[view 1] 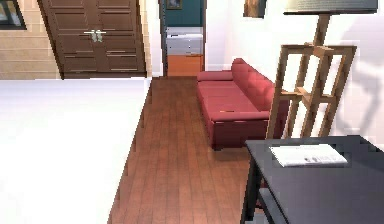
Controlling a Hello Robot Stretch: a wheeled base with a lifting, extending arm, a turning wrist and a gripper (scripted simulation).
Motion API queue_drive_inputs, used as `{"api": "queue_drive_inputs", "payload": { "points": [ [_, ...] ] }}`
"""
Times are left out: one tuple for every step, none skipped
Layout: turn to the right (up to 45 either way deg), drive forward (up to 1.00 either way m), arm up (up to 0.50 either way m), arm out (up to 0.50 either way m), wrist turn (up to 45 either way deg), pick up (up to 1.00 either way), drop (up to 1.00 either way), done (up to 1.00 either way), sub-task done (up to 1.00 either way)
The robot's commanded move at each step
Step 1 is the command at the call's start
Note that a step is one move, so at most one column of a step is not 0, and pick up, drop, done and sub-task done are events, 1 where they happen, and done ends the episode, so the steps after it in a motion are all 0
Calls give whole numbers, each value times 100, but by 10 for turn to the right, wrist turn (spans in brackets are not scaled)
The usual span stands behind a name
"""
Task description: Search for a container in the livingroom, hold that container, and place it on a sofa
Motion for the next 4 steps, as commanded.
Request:
{"api": "queue_drive_inputs", "payload": {
  "points": [
    [0, 0, 38, 0, 0, 0, 0, 0, 0],
    [0, 0, 0, 28, 0, 0, 0, 0, 0],
    [0, 0, 0, 0, 450, 0, 0, 0, 0],
    [0, 0, 0, 0, 450, 0, 0, 0, 0]
  ]
}}
